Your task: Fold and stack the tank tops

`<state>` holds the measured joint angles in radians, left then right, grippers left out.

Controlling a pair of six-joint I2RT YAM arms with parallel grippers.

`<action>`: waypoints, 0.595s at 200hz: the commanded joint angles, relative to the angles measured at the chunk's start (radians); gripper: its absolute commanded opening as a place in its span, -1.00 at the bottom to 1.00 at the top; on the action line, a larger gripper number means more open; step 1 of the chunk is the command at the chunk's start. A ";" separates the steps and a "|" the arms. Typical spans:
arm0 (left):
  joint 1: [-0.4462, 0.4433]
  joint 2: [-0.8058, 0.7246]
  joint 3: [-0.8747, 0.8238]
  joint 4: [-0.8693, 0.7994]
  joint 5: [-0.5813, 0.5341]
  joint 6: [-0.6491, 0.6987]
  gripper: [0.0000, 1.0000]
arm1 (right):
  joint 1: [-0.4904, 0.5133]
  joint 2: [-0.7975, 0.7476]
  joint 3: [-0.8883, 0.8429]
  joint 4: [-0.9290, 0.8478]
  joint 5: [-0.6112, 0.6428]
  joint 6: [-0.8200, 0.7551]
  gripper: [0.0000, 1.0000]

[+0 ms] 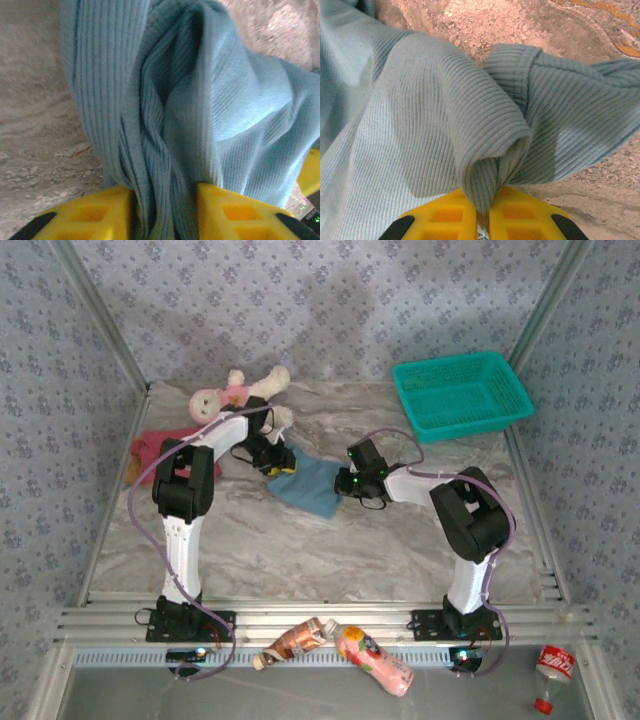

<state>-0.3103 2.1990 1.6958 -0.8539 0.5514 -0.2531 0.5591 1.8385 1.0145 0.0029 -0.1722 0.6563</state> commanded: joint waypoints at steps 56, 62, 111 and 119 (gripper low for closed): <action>0.030 -0.127 -0.111 0.154 0.088 -0.077 0.01 | 0.005 -0.004 -0.008 -0.005 -0.021 -0.018 -0.79; 0.035 -0.131 -0.117 0.161 0.088 -0.084 0.02 | 0.004 -0.005 -0.013 -0.003 -0.022 -0.019 -0.79; 0.022 -0.111 -0.130 0.140 0.112 -0.083 0.07 | 0.005 -0.008 -0.021 0.008 -0.033 -0.018 -0.79; 0.010 -0.097 -0.124 0.124 0.106 -0.069 0.07 | 0.004 -0.007 -0.023 0.008 -0.033 -0.019 -0.79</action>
<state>-0.2699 2.0907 1.5555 -0.6804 0.6361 -0.3523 0.5591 1.8385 1.0080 0.0093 -0.1883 0.6544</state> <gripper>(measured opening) 0.536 0.110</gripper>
